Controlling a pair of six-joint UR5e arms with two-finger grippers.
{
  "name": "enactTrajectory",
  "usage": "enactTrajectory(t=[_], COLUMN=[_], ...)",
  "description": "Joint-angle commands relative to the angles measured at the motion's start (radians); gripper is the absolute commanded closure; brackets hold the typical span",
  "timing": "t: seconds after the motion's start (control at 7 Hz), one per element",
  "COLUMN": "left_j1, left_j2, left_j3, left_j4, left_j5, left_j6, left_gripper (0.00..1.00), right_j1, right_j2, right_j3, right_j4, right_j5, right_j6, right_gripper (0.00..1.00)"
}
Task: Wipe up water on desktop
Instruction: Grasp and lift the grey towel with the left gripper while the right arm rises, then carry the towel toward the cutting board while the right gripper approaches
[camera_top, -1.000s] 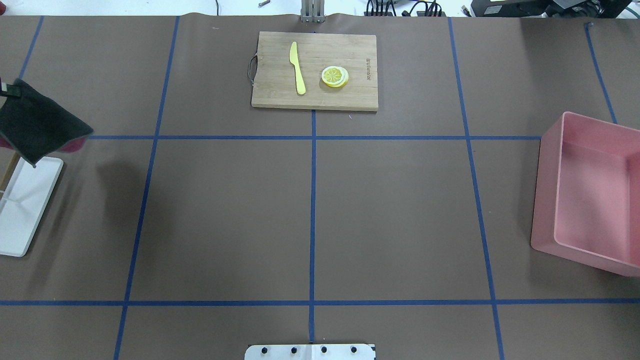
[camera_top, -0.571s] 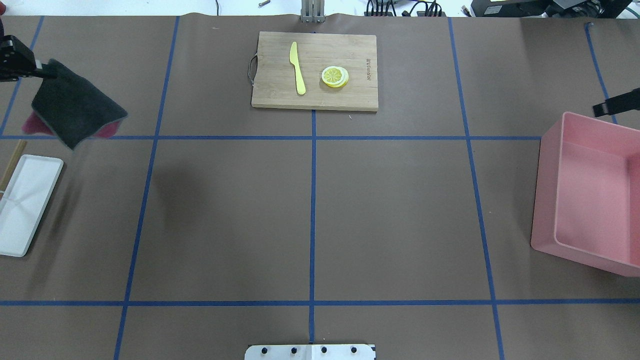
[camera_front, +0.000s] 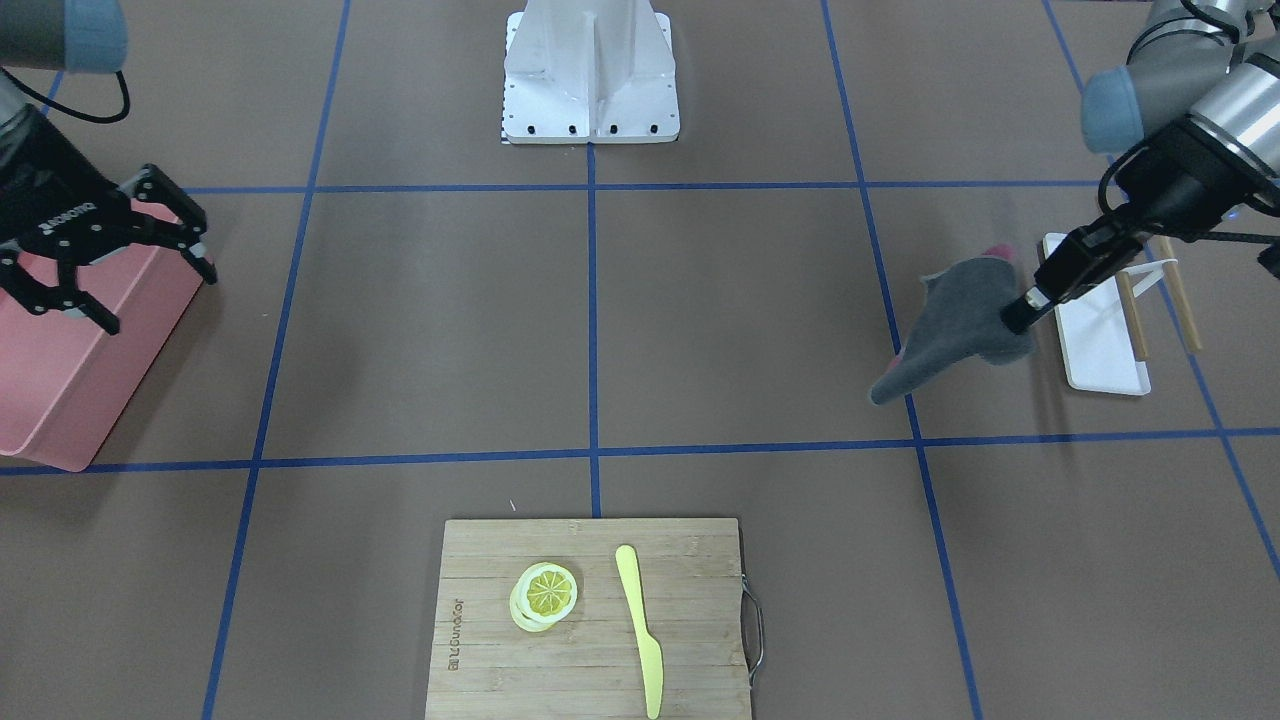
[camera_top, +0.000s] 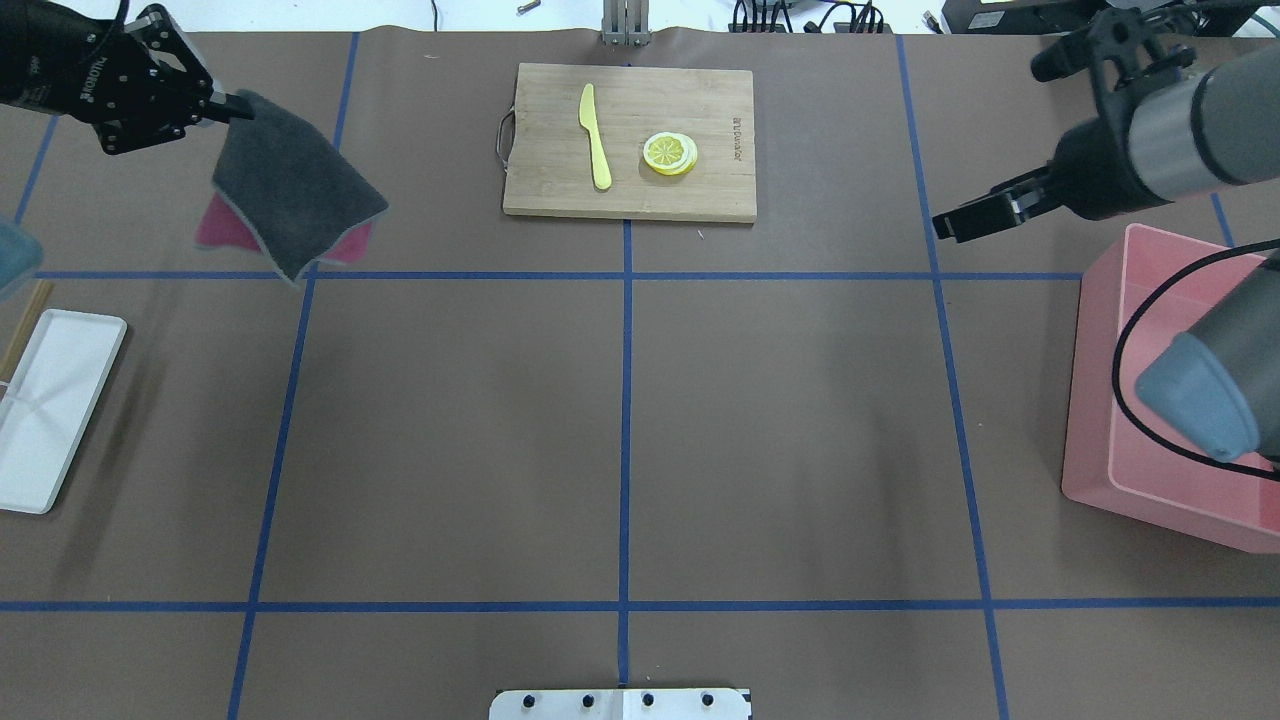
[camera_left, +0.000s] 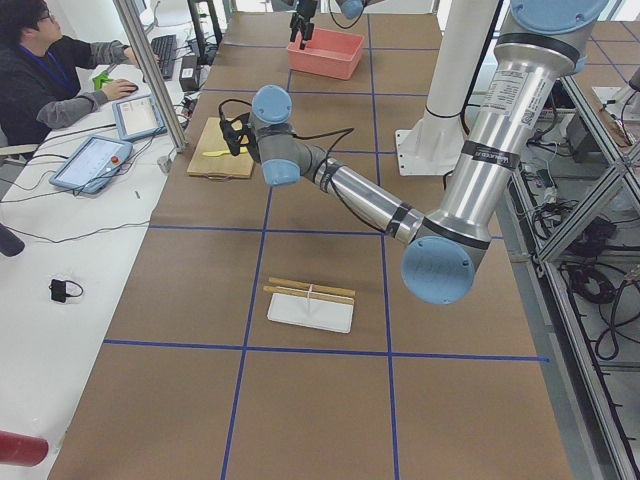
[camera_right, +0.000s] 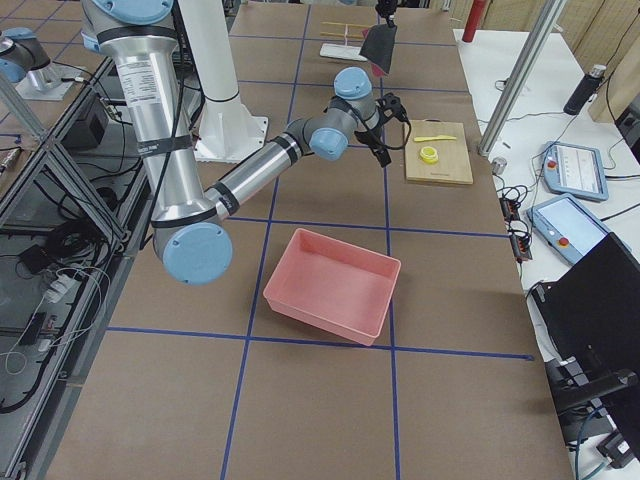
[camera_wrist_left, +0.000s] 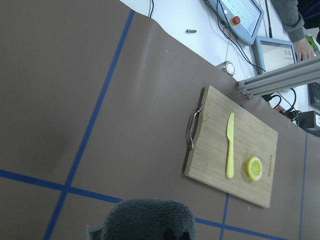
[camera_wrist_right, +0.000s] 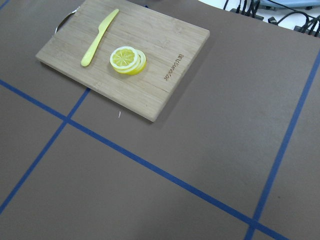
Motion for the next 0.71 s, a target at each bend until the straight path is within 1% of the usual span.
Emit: enactTrajectory(t=[0.0, 0.14, 0.29, 0.43, 0.57], left_j1=[0.084, 0.139, 0.171, 0.188, 0.204], left_j2=[-0.086, -0.123, -0.172, -0.229, -0.275], left_j3=[0.003, 0.008, 0.006, 0.009, 0.014], left_j4=[0.001, 0.011, 0.071, 0.144, 0.174], left_j5=[0.092, 0.164, 0.221, 0.241, 0.251], left_j6=[-0.251, -0.344, -0.456, -0.592, -0.686], left_gripper=[1.00, 1.00, 1.00, 1.00, 1.00], right_j1=[-0.221, -0.248, -0.289, -0.329, -0.375], right_j2=[0.102, 0.112, 0.137, 0.150, 0.173], right_j3=[0.001, 0.004, -0.001, -0.002, -0.005], right_j4=[-0.001, -0.001, -0.001, -0.001, -0.001], right_j5=[-0.346, -0.376, -0.439, -0.500, -0.563], right_j6=[0.123, 0.154, 0.171, 0.173, 0.179], right_gripper=[0.02, 0.02, 0.02, 0.02, 0.02])
